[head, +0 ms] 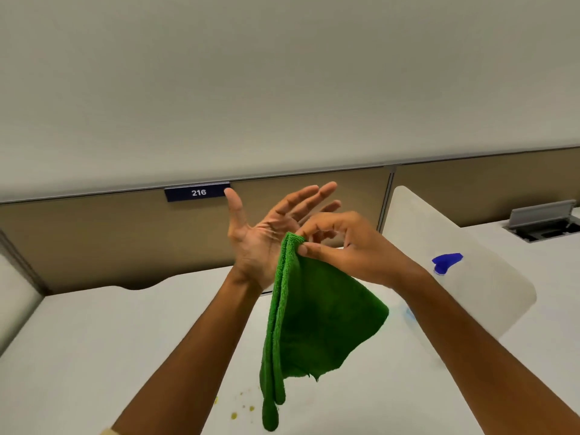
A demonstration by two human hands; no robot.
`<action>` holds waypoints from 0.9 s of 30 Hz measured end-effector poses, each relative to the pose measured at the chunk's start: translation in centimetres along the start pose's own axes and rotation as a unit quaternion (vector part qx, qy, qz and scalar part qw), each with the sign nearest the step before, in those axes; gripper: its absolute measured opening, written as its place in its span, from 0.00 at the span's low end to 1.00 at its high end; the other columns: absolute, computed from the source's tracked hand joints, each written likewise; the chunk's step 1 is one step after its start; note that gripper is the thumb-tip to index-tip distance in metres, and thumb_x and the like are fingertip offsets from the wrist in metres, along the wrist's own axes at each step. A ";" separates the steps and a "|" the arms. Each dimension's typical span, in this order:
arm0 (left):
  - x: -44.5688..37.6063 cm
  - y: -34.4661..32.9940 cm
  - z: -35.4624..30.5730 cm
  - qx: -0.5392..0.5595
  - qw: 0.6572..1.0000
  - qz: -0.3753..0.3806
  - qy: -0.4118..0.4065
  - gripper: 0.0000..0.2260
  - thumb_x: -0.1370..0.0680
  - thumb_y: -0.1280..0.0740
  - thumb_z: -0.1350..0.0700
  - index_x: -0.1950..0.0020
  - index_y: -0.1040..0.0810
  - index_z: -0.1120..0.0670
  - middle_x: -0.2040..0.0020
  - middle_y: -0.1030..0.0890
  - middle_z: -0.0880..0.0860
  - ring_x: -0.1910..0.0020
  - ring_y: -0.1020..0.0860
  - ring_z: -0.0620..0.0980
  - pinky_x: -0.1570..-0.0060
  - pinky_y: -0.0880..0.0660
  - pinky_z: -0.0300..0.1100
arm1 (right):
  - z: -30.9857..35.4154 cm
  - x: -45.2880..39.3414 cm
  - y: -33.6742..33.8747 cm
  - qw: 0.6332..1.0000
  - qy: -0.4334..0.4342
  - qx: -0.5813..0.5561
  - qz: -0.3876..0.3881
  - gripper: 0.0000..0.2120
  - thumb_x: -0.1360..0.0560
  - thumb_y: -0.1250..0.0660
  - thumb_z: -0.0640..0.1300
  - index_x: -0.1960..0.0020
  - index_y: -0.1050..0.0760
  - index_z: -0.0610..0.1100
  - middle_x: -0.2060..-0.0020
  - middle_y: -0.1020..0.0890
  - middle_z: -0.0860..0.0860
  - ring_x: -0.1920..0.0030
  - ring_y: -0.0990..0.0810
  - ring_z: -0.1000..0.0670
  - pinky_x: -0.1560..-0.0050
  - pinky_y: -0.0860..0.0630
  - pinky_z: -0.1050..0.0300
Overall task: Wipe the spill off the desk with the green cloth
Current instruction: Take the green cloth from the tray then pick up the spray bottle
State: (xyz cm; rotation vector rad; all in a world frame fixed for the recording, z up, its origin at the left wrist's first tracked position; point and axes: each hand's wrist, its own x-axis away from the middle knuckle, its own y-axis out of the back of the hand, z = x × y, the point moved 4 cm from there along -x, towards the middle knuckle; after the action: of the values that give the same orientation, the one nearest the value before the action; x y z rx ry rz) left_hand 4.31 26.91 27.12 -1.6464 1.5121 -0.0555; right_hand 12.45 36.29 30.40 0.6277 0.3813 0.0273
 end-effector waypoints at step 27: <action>4.2 1.3 -3.8 0.008 0.982 -0.165 -0.097 0.34 0.25 0.48 0.26 0.72 0.42 0.57 0.61 0.32 0.56 0.56 0.32 0.55 0.46 0.33 0.51 | 1.9 -1.2 -5.5 0.935 0.023 0.221 -0.277 0.15 0.31 0.26 0.59 0.53 0.23 0.51 0.56 0.19 0.57 0.53 0.24 0.52 0.47 0.29 0.47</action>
State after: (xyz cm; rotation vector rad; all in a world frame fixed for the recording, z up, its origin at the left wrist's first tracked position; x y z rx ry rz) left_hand 2.25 21.48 26.56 -1.8188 1.0812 -0.0845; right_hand 11.49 30.54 29.01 0.9440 0.6066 -0.6006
